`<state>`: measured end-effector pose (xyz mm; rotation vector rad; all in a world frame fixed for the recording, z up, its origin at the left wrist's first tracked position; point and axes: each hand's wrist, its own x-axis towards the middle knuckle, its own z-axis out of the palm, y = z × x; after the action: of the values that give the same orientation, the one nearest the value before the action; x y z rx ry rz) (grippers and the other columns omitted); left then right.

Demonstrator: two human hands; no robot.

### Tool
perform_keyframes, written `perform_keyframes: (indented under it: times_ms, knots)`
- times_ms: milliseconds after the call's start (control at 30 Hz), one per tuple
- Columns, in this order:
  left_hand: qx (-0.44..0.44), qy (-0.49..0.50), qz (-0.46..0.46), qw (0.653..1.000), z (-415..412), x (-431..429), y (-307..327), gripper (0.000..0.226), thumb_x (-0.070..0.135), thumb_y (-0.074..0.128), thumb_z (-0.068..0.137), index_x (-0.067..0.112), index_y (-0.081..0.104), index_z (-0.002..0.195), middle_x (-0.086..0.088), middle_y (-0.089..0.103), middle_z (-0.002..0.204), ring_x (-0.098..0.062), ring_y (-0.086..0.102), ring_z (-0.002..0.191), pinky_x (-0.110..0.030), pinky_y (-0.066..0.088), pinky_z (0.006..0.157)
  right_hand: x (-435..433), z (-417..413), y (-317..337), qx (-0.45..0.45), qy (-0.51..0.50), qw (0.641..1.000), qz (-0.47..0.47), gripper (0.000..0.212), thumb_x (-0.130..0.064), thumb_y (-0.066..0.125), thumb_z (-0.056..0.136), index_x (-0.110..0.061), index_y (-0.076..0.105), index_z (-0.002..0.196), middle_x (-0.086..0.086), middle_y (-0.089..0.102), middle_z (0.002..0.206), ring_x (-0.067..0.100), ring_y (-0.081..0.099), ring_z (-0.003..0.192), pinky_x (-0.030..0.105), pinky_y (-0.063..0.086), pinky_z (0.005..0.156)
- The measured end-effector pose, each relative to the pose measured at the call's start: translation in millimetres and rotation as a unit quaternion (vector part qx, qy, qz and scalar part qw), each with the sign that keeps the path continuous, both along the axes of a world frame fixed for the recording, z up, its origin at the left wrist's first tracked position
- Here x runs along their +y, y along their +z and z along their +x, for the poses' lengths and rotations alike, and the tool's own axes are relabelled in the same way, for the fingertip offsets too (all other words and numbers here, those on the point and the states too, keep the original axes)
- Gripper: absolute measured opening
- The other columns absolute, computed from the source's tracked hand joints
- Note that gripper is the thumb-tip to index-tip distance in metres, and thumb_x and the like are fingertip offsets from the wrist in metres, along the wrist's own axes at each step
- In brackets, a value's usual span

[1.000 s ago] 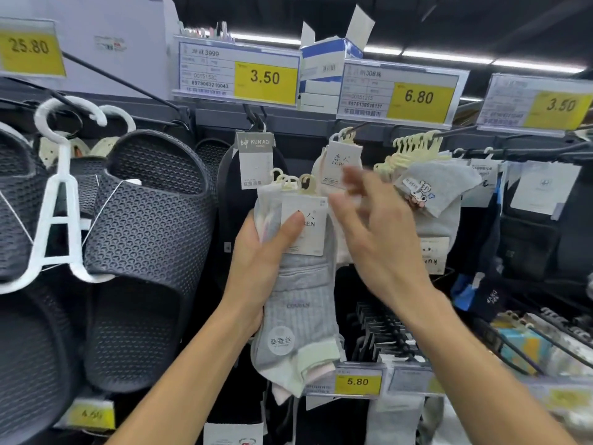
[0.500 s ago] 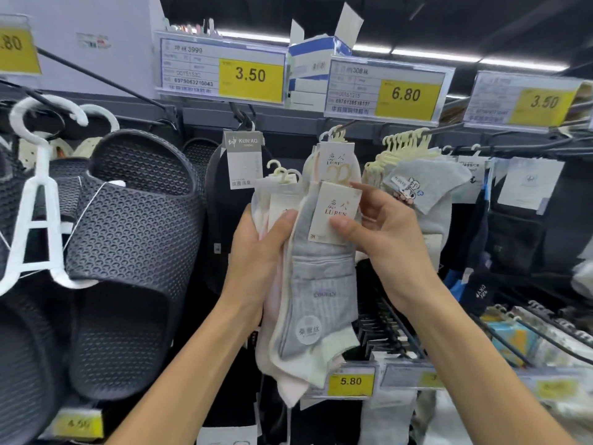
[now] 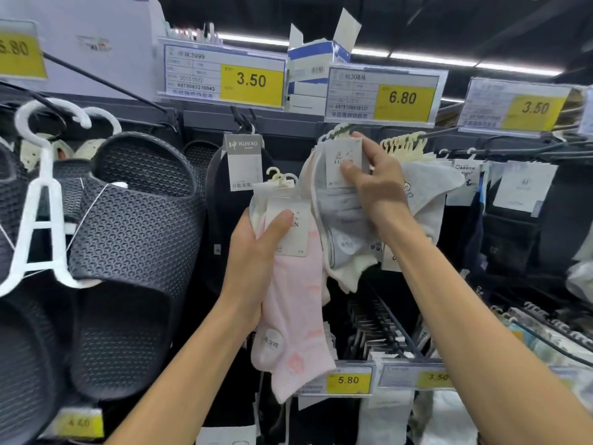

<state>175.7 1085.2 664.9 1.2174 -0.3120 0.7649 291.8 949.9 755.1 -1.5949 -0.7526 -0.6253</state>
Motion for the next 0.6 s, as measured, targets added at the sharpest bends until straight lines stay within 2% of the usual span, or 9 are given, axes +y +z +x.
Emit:
perform_keyframes:
  times_ms: [67,100,167,300,367,400,467,533,600]
  knots:
    - [0.006,0.002,0.003,1.0,0,-2,0,0.029,0.026,0.064,0.092,0.029,0.065,0.121,0.004,0.075,0.109,-0.013,0.073,0.099,-0.019,0.057,0.072,3,4,-5,-0.015,-0.014,0.999,-0.033,0.056,-0.005,0.057,0.096,-0.008,0.04,0.149,-0.008,0.056,0.127,-0.006,0.057,0.103,0.001,0.043,0.083]
    - [0.008,0.004,0.006,1.0,1,-2,0,0.029,0.027,0.064,0.092,0.029,0.064,0.121,0.004,0.075,0.109,-0.013,0.072,0.1,-0.02,0.057,0.073,3,5,-6,-0.022,-0.027,0.998,-0.044,0.057,-0.005,0.056,0.096,-0.007,0.038,0.15,-0.006,0.055,0.131,0.0,0.057,0.11,0.002,0.042,0.089]
    - [0.012,0.009,0.01,1.0,2,-3,1,0.03,0.027,0.064,0.092,0.029,0.064,0.122,0.004,0.075,0.11,-0.014,0.072,0.101,-0.023,0.056,0.076,2,7,-6,-0.03,-0.049,0.996,-0.064,0.059,-0.005,0.057,0.095,-0.007,0.036,0.151,0.0,0.052,0.144,0.01,0.052,0.126,0.016,0.04,0.105]
    - [0.013,0.013,0.012,1.0,4,-4,2,0.031,0.03,0.066,0.089,0.03,0.064,0.12,0.002,0.074,0.111,-0.017,0.072,0.102,-0.028,0.056,0.08,4,-7,-10,0.007,-0.069,0.996,-0.063,0.068,-0.011,0.061,0.093,-0.01,0.029,0.154,0.002,0.045,0.149,0.009,0.048,0.127,0.009,0.039,0.099]
    - [0.008,0.013,0.012,1.0,5,-4,2,0.031,0.031,0.067,0.088,0.03,0.064,0.119,0.001,0.074,0.111,-0.018,0.072,0.101,-0.028,0.057,0.079,3,-28,-24,-0.03,-0.089,0.995,-0.044,0.066,-0.019,0.061,0.094,-0.013,0.031,0.153,0.001,0.039,0.153,0.012,0.04,0.138,0.026,0.035,0.114]
    - [0.003,0.014,0.015,1.0,6,-3,2,0.032,0.03,0.067,0.089,0.028,0.063,0.12,0.0,0.074,0.111,-0.018,0.072,0.102,-0.028,0.058,0.079,2,-40,-33,-0.067,-0.077,0.994,-0.027,0.06,-0.023,0.061,0.094,-0.017,0.038,0.149,-0.002,0.041,0.151,0.01,0.039,0.139,0.03,0.033,0.116]
    - [-0.012,0.011,0.022,1.0,8,-3,3,0.032,0.027,0.066,0.091,0.025,0.062,0.123,-0.001,0.074,0.114,-0.02,0.071,0.105,-0.029,0.058,0.082,0,-62,-51,-0.115,-0.004,0.993,-0.011,0.047,-0.031,0.065,0.09,-0.027,0.053,0.135,-0.009,0.054,0.136,0.002,0.049,0.128,0.026,0.043,0.106]
    - [-0.023,-0.004,0.02,1.0,9,-5,4,0.03,0.026,0.063,0.094,0.024,0.062,0.124,-0.004,0.074,0.115,-0.022,0.071,0.106,-0.029,0.058,0.081,0,-76,-61,-0.086,0.075,0.993,-0.026,0.045,-0.035,0.073,0.083,-0.034,0.059,0.126,-0.009,0.062,0.122,0.004,0.061,0.113,0.025,0.054,0.09]
    - [-0.025,-0.029,0.0,0.999,10,-7,6,0.031,0.03,0.058,0.096,0.02,0.063,0.125,-0.008,0.074,0.113,-0.025,0.072,0.103,-0.03,0.058,0.077,0,-77,-63,-0.036,0.114,0.992,-0.039,0.048,-0.029,0.079,0.079,-0.04,0.06,0.121,-0.009,0.066,0.113,0.008,0.066,0.101,0.032,0.059,0.082]
